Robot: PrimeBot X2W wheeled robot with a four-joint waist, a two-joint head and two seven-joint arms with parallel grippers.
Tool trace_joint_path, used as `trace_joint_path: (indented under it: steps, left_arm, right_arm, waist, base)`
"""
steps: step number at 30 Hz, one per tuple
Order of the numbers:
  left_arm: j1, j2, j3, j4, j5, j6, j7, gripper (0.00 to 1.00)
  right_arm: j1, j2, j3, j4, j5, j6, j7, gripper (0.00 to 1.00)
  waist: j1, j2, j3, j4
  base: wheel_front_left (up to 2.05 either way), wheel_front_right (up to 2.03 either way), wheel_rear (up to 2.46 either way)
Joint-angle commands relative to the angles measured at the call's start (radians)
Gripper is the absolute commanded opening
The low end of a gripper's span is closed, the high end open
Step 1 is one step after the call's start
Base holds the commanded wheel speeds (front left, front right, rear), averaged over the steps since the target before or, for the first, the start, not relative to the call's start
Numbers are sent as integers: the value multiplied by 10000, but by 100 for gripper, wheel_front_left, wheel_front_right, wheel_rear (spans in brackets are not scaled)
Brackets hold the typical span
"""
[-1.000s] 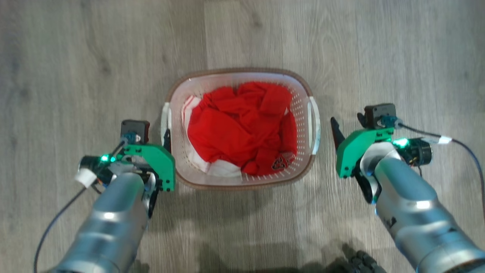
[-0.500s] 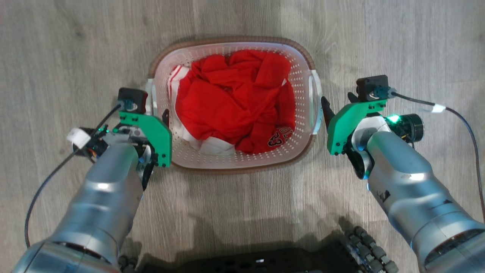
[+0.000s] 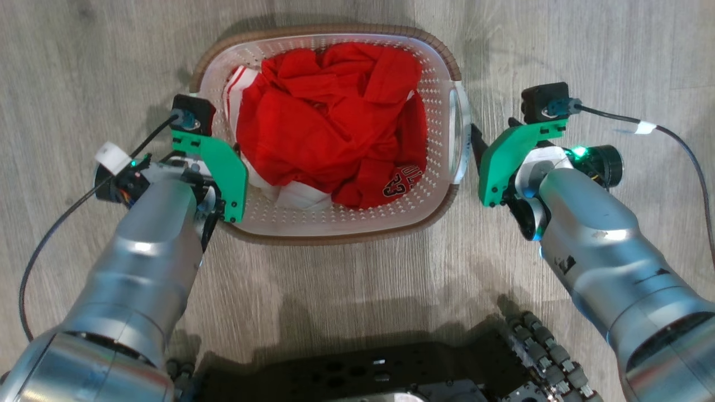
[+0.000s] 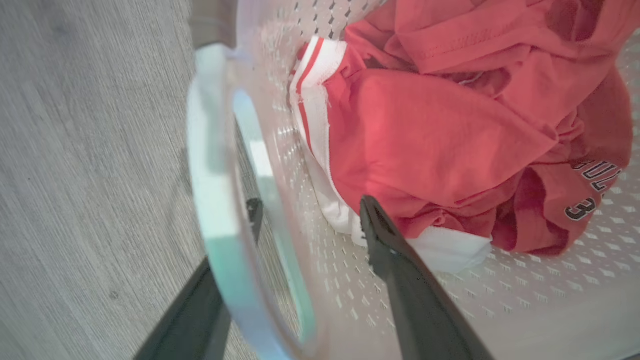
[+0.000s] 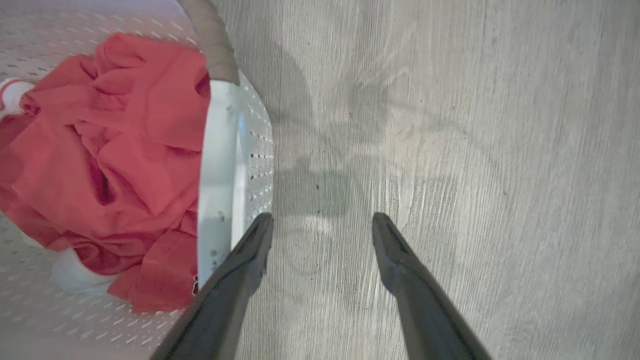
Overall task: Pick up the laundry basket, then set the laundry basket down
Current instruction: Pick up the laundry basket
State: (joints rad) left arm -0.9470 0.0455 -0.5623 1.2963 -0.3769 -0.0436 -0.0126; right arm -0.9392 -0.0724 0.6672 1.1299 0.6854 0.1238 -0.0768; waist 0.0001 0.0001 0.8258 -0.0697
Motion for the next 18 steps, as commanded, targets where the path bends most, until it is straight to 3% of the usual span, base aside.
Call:
trace_joint_path:
  steps: [1,18]
  left_arm:
    - [-18,323,102,-60,82,76,41,100]
    - [252,375,-58,-57,-86,182,120,100]
  right_arm:
    - [153,210,294,-94,179,69,71,100]
    - [98,218,1297,-286,1169,69,-690,100]
  waist:
    - [-1,-1,124,0]
    - [-1,-1,-272,-194]
  base:
    - [0,0,0]
    - [0,0,0]
